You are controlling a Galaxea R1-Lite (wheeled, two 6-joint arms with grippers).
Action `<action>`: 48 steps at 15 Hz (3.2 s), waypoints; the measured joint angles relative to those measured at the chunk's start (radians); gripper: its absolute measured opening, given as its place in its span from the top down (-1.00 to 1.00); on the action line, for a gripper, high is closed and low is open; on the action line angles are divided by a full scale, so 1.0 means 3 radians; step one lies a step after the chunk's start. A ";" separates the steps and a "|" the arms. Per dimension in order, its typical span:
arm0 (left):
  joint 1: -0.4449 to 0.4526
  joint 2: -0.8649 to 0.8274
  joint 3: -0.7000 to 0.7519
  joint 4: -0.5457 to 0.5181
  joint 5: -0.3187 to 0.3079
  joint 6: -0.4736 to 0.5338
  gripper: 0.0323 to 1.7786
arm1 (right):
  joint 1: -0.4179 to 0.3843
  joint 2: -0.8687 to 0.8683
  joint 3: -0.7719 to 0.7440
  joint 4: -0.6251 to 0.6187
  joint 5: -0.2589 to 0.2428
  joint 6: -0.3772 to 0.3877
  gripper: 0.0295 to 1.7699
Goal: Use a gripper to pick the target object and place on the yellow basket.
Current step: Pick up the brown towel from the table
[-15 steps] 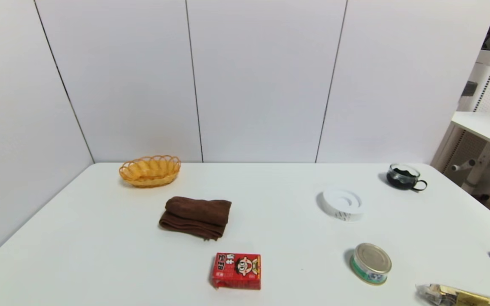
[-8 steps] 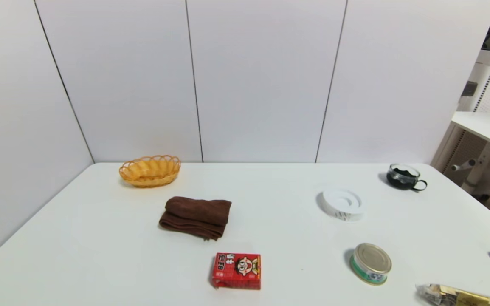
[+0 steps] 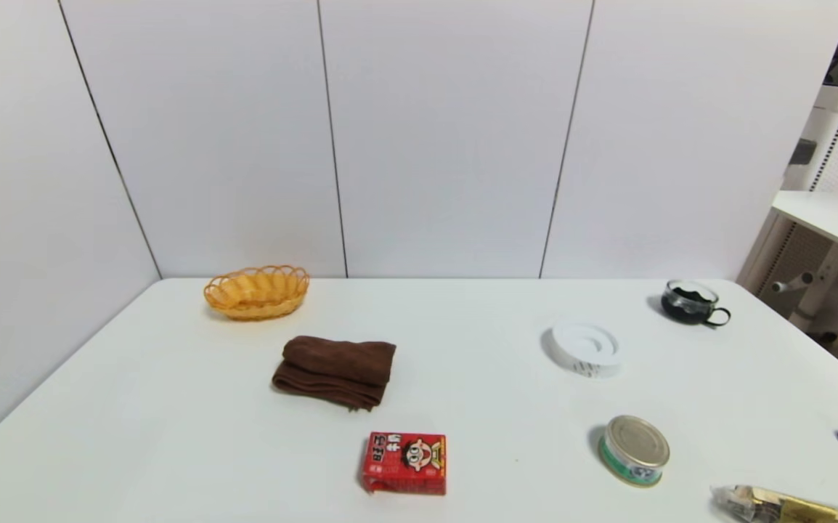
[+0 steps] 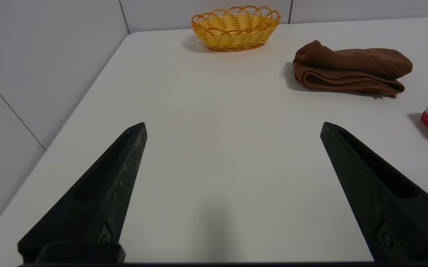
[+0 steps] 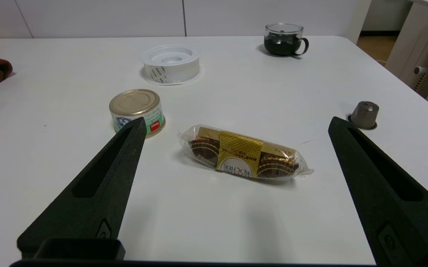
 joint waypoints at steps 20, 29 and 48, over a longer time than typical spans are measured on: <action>-0.0907 0.5505 -0.4548 0.2320 -0.1406 0.4043 -0.90 | -0.0001 0.0000 0.0000 0.0001 0.0001 0.0000 -0.91; -0.1167 0.6252 -0.4950 0.2328 -0.1038 0.3760 -0.90 | -0.0001 0.0000 0.0000 0.0001 0.0000 -0.0001 -0.91; -0.1204 0.6605 -0.5087 0.2438 -0.1016 0.3309 -0.16 | -0.0001 0.0000 0.0000 0.0001 0.0001 -0.0001 -0.91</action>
